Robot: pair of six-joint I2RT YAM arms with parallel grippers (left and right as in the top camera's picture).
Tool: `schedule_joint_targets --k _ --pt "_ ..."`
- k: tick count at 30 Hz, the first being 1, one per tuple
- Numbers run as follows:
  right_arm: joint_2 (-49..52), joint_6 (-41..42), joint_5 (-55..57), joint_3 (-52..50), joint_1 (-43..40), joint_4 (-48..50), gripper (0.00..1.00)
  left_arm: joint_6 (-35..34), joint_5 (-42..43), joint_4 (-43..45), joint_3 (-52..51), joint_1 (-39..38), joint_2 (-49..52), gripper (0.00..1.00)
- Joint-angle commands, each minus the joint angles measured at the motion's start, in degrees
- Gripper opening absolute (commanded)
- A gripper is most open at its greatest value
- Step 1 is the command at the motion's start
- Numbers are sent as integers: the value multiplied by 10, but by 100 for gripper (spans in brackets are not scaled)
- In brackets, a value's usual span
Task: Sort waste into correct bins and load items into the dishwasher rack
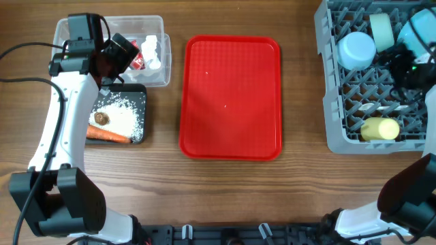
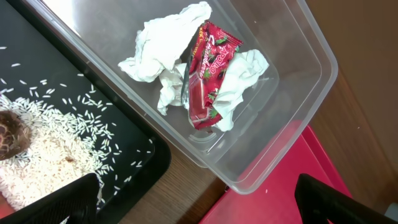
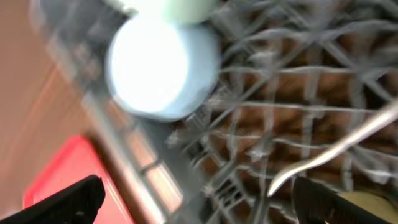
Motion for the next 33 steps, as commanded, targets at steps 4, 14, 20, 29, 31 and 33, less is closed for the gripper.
schedule_joint_targets --k 4,14,20,29,31,33 --pt "-93 -255 -97 60 69 -57 100 -7 4 1 5 2 -6 100" --pt "-283 -163 -96 60 140 -67 100 -7 4 1 5 2 -6 100" --pt "-336 -242 -63 60 139 -136 100 -7 4 1 5 2 -6 100" --pt "-405 -307 -61 26 160 -110 100 -7 4 1 5 2 -6 100" --pt "-434 -320 -42 -19 168 -66 100 -7 4 1 5 2 -6 100" --pt "-464 -330 -24 -69 180 -24 100 -7 4 1 5 2 -6 100"
